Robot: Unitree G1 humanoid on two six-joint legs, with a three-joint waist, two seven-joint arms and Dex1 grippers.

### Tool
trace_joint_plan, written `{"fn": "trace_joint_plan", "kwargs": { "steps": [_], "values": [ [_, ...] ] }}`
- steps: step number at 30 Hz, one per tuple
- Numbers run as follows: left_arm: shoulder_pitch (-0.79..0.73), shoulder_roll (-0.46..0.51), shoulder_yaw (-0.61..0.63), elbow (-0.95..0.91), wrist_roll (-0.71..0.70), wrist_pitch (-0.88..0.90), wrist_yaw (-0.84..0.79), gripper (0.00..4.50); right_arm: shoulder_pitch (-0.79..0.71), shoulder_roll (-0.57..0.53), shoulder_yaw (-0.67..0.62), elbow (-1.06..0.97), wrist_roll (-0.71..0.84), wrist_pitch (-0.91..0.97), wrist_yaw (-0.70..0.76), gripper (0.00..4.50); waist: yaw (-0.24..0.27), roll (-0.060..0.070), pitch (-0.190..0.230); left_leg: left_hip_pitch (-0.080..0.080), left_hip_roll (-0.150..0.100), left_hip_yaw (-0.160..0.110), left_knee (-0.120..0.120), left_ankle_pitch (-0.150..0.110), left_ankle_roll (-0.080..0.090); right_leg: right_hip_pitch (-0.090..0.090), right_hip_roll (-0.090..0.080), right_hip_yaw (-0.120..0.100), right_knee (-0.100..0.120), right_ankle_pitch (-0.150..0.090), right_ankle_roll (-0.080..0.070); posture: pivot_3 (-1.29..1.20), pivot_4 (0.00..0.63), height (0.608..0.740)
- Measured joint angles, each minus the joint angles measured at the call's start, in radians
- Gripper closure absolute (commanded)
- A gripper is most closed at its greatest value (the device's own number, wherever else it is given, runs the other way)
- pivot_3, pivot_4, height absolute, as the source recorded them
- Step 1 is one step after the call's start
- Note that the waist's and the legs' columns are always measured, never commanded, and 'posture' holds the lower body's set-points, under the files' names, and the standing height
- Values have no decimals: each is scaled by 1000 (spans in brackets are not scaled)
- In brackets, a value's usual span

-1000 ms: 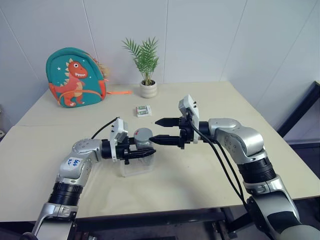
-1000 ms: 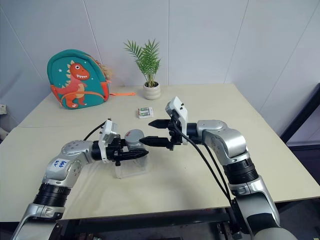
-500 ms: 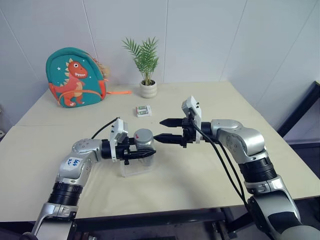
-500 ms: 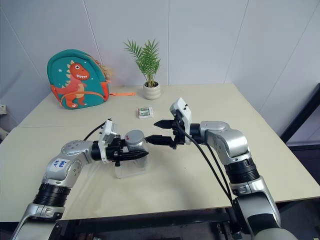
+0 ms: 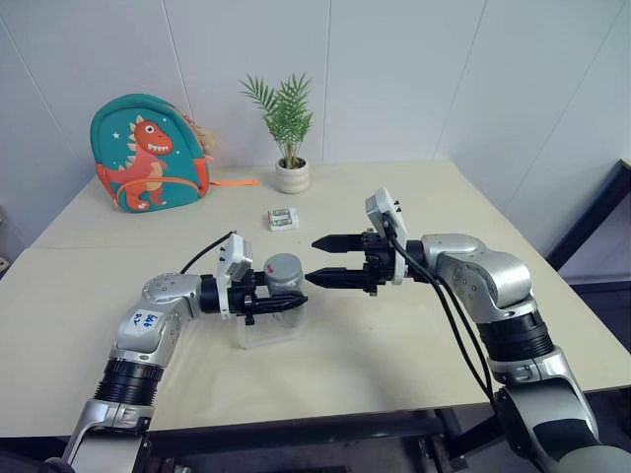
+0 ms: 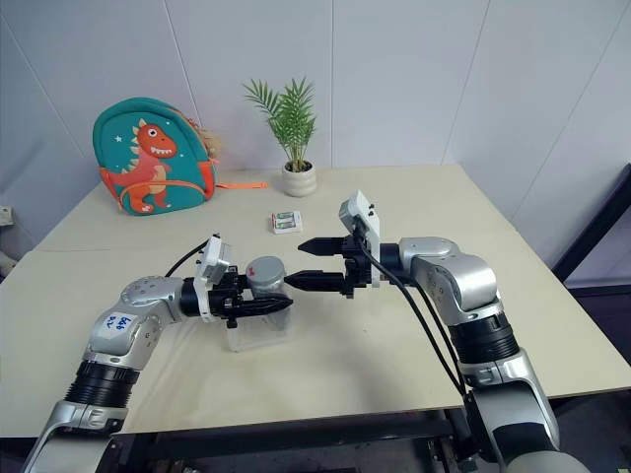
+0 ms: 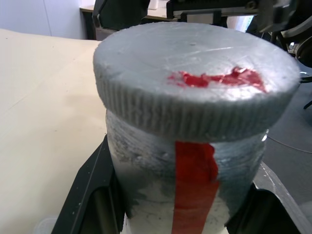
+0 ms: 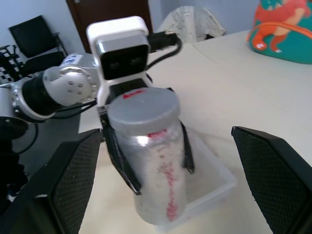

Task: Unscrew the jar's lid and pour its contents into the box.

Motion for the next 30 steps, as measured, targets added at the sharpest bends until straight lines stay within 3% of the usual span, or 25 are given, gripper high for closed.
{"fn": "trace_joint_plan", "kwargs": {
  "steps": [8,24,27,30],
  "values": [
    [0,-1,-1,0,0,0,-1,2490,-39,84,40,10,-21,5,-42,29,2,0,0,0,0,0,0,0,0,0,0,0,0,0,0,0,150,740],
    [0,-1,-1,0,0,0,-1,2490,-39,128,73,27,-56,12,-71,29,1,0,0,0,0,0,0,0,0,0,0,0,0,0,0,0,150,740],
    [0,-1,-1,0,0,0,0,2490,-39,129,73,31,-56,12,-72,656,1,0,0,0,0,0,0,0,0,0,0,0,0,0,0,0,150,740],
    [0,-1,-1,0,0,0,0,2490,-39,130,73,31,-55,12,-73,1700,0,0,0,0,0,0,0,0,0,0,0,0,0,0,0,0,150,740]
  ]
}}
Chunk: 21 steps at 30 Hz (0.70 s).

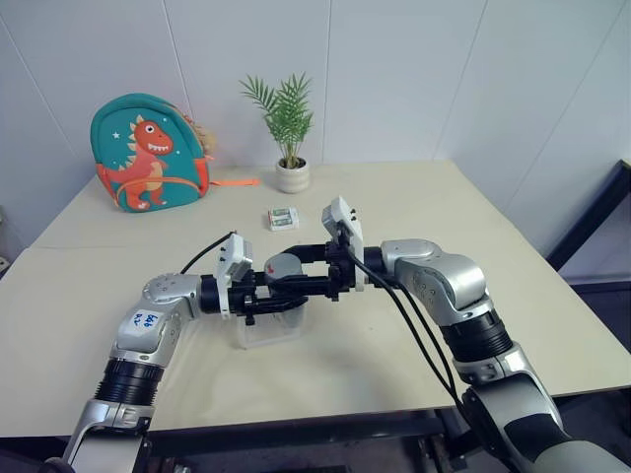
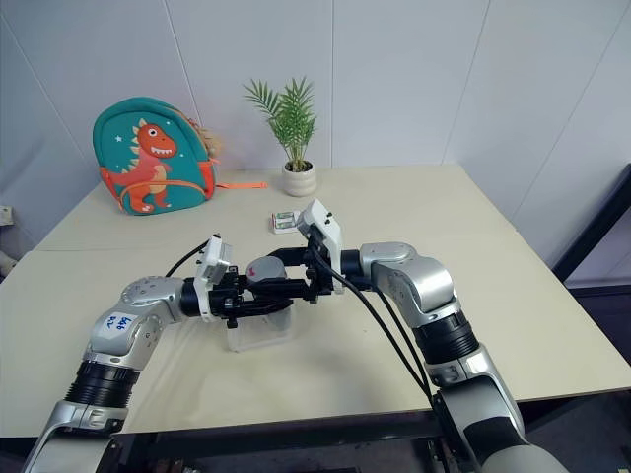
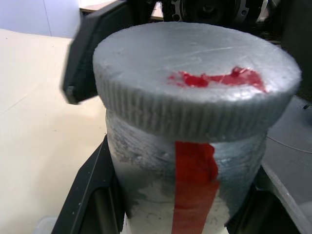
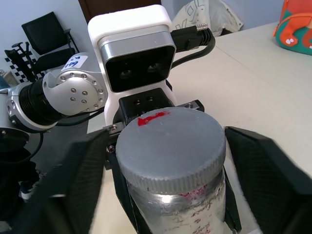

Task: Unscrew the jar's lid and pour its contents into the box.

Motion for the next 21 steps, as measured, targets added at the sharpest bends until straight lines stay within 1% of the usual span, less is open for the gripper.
{"fn": "trace_joint_plan", "kwargs": {
  "steps": [1,9,12,14,17,21],
  "values": [
    [0,0,0,0,0,2,-1,2490,0,0,0,0,0,-1,1,1915,0,0,0,0,0,0,0,0,0,0,0,0,0,0,0,0,150,740],
    [0,0,3,0,-3,5,-1,2490,2,12,-6,-2,9,6,-8,1910,0,0,0,0,0,0,0,0,0,0,0,0,0,0,0,0,150,740],
    [0,0,6,0,-14,12,-3,2490,7,26,-32,-12,32,46,-29,1910,0,0,0,0,0,0,0,0,0,0,0,0,0,0,0,0,150,740],
    [0,0,13,-3,-27,19,-7,2490,11,43,-62,-23,62,92,-55,1910,0,0,0,0,0,0,0,0,0,0,0,0,0,0,0,0,150,740],
    [6,1,9,-11,-11,5,3,2490,10,83,-168,-32,173,146,-82,1910,0,0,0,0,0,0,0,0,0,0,0,0,1,0,0,0,150,740],
    [16,-1,10,-2,-2,4,35,2490,9,75,-220,-79,244,168,-93,1910,2,0,0,0,0,-1,0,0,0,0,0,0,0,0,0,0,150,740]
  ]
}}
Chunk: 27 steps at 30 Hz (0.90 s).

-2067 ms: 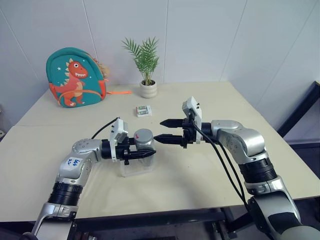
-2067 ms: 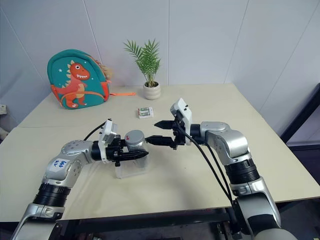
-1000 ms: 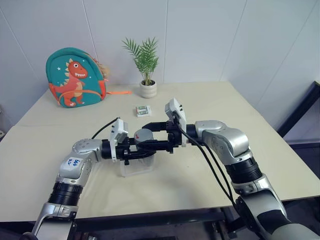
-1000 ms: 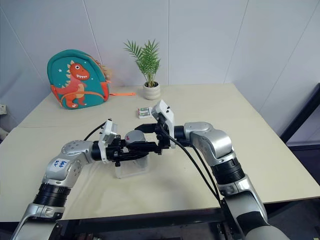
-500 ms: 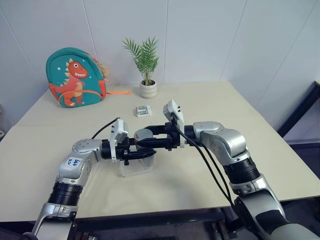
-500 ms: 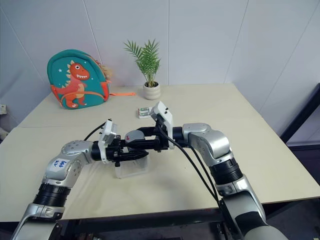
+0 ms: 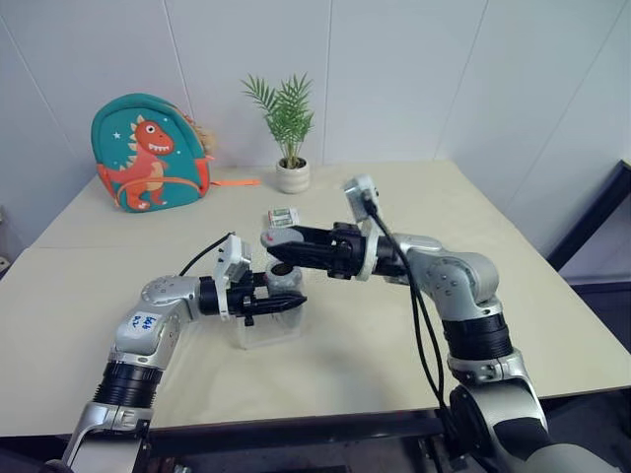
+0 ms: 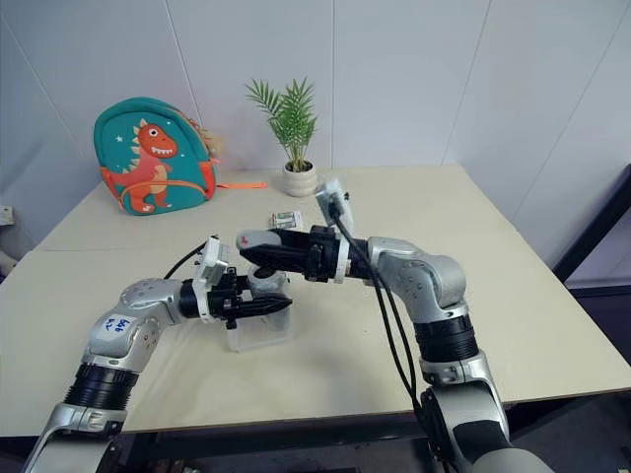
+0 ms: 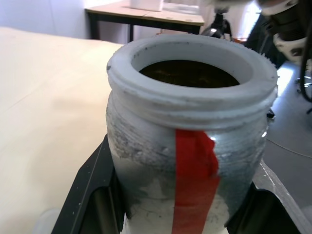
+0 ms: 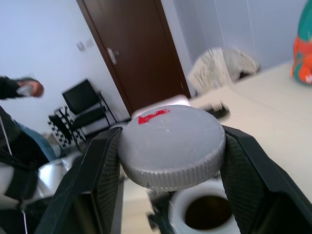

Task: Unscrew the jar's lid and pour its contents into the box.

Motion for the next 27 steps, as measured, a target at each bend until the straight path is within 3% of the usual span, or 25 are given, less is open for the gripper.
{"fn": "trace_joint_plan", "kwargs": {
  "steps": [7,14,21,27],
  "values": [
    [-1,17,11,-2,10,1,34,2490,96,-117,-40,-30,-25,-60,-45,1910,1,0,0,0,0,0,0,0,0,0,0,0,-1,0,0,0,150,740],
    [0,61,27,-29,9,19,48,2490,268,-255,-81,109,-222,-327,-79,1910,0,0,0,0,0,1,-1,0,0,1,0,0,-3,0,0,0,150,740],
    [-4,66,34,-40,6,58,78,2490,398,-238,-48,399,-428,-617,-146,1910,-5,0,0,0,0,2,-1,0,0,0,0,2,-2,0,1,0,150,740],
    [-22,64,53,-40,4,64,99,2490,393,-211,-38,482,-474,-722,-151,1910,-5,0,0,1,0,2,0,0,0,1,0,2,-1,0,1,0,150,740]
  ]
}}
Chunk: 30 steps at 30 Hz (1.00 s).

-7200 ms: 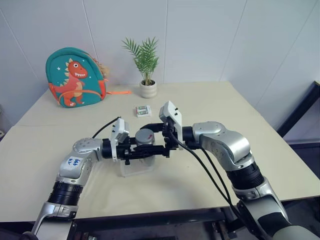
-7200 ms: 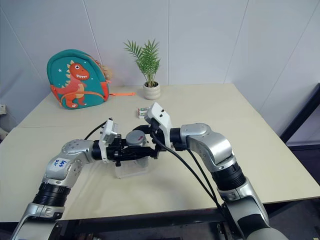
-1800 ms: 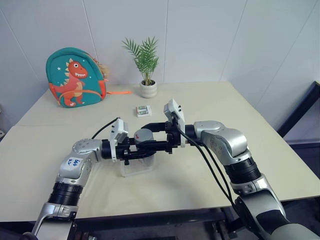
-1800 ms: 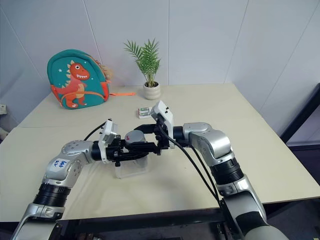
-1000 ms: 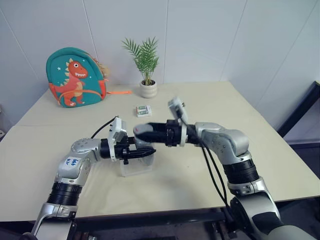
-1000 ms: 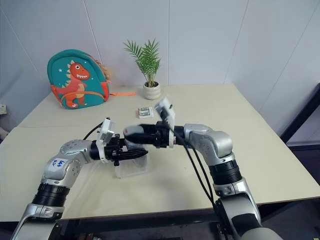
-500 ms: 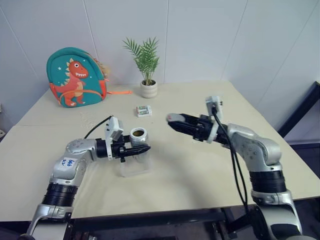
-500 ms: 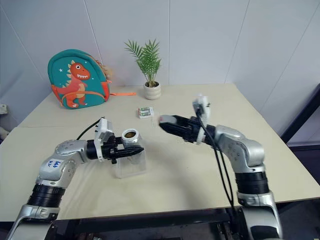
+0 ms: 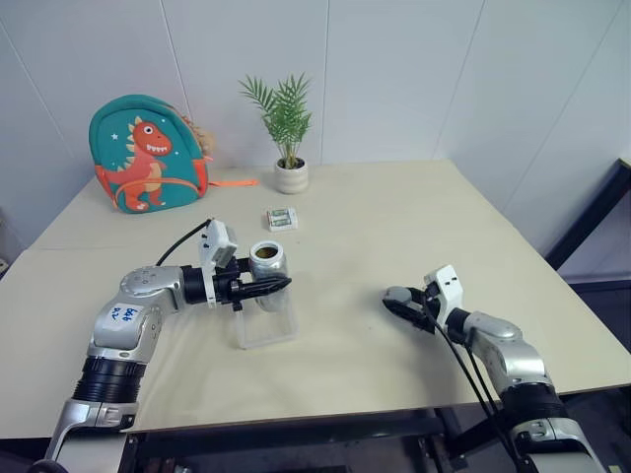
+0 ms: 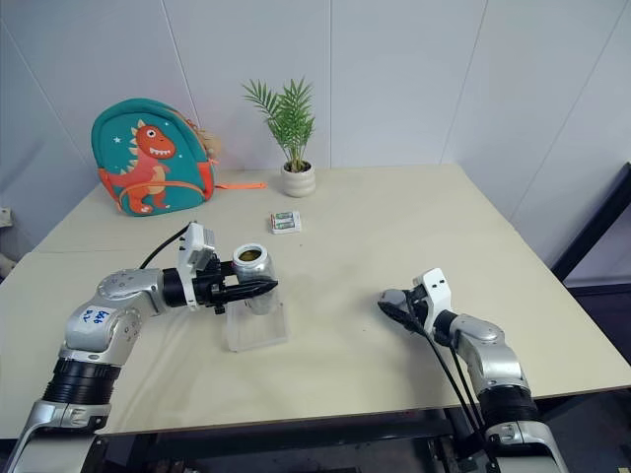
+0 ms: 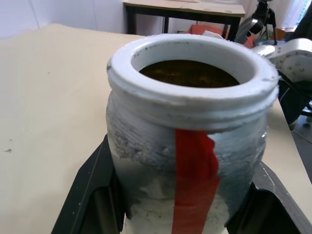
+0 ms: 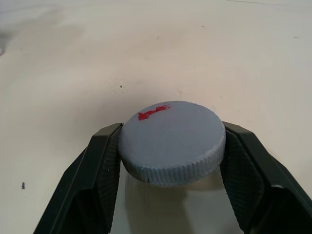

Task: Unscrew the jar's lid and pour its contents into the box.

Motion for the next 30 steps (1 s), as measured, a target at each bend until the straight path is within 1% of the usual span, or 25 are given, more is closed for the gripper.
{"fn": "trace_joint_plan", "kwargs": {
  "steps": [3,4,5,8,12,14,19,22,24,26,30],
  "values": [
    [0,0,1,0,0,0,15,2490,-4,6,4,35,-14,-40,1,1910,1,0,0,0,0,0,0,0,0,0,0,0,0,0,0,0,150,740],
    [0,0,3,0,1,0,20,2490,-9,6,4,48,-18,-52,2,1224,0,0,0,0,0,0,0,0,0,0,0,0,0,0,0,0,150,740],
    [0,0,5,0,0,0,24,2490,-14,6,4,56,-21,-57,3,992,0,0,0,0,0,0,0,0,0,0,0,0,0,0,0,0,150,740],
    [-4,0,14,0,0,5,35,2490,-29,5,4,81,-31,-73,5,17,1,0,0,0,0,0,0,0,0,0,0,0,0,0,0,0,150,740],
    [-15,1,29,0,0,11,55,2490,-25,-16,0,64,-33,-75,23,17,2,0,0,0,0,0,0,0,0,0,0,0,0,0,0,0,150,740],
    [-16,11,38,0,1,11,62,2490,-13,-47,-19,-4,-12,-56,48,17,2,0,0,0,0,0,0,0,0,0,0,0,0,0,1,0,150,740],
    [-15,41,52,-11,4,15,84,2490,50,-131,-51,-316,105,48,147,17,3,1,0,0,0,-1,0,0,-1,0,0,0,1,-2,2,0,150,740],
    [-11,67,62,-30,3,27,94,2490,103,-204,-37,-555,191,137,236,17,4,0,0,0,0,-2,0,0,-1,0,0,0,1,-2,2,0,150,740],
    [-13,94,78,-39,-5,50,92,2490,105,-246,-30,-656,239,193,274,17,2,0,0,0,0,-1,0,0,-1,1,0,0,1,-2,2,0,150,740],
    [-17,139,87,-35,-21,105,80,2490,95,-276,-20,-736,288,249,301,17,1,0,0,1,0,-1,1,0,-1,1,0,0,1,-3,1,0,150,740],
    [-20,188,93,-26,8,88,84,2490,85,-298,3,-798,314,281,325,17,6,0,1,0,0,-1,1,0,-1,1,0,0,0,-4,-1,0,150,740]
  ]
}}
